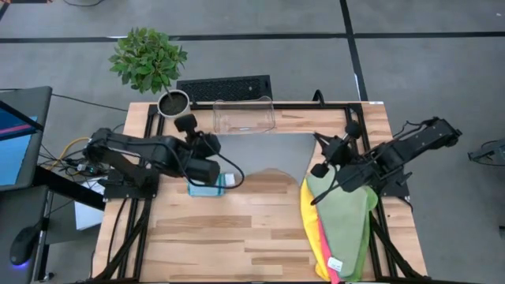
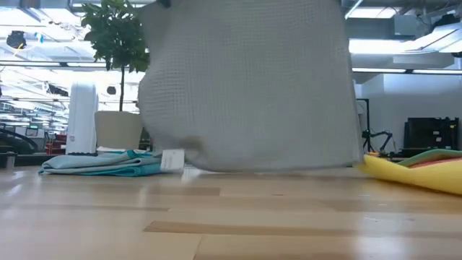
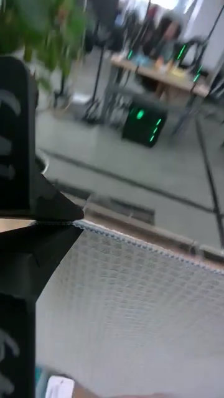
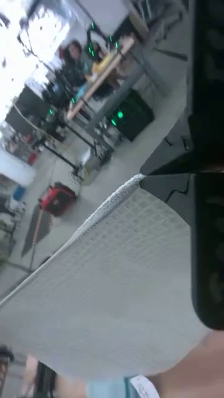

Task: Fold microfiber towels
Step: Fold the gray microfiber cloth

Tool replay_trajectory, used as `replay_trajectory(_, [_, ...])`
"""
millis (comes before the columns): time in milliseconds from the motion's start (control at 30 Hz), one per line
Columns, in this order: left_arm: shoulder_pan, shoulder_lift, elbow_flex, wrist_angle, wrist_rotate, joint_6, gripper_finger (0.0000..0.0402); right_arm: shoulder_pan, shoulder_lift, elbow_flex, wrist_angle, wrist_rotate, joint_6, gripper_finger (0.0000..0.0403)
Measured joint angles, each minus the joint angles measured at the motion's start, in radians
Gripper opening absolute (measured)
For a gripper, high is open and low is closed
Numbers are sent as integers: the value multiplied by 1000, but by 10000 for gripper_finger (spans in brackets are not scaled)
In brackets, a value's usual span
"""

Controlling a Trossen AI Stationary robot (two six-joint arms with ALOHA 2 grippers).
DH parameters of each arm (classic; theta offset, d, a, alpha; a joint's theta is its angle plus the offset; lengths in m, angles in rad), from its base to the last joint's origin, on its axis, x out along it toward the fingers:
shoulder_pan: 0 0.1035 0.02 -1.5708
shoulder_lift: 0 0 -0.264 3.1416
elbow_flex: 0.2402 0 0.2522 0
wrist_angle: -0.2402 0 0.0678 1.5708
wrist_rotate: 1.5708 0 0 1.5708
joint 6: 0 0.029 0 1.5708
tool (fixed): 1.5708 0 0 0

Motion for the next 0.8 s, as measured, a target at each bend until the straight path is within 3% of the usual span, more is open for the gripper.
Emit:
replay_trajectory(133, [19,-1,37,-1,-95,105,0,-11,2,0,7,55,-46,9])
replay_trajectory(233, [32,-1,48,-1,-88,111,0,-11,4,0,10,56,-33,9])
replay_trajectory(333, [33,-1,42,-5,7,62,0,28,14,0,8,41,11,9])
replay_trajectory(600, [-104,12,42,-8,427,-180,0,249,122,0,1,-149,308,9])
replay_trajectory(800, [-306,57,42,34,512,-404,0,420,336,0,23,-192,592,9])
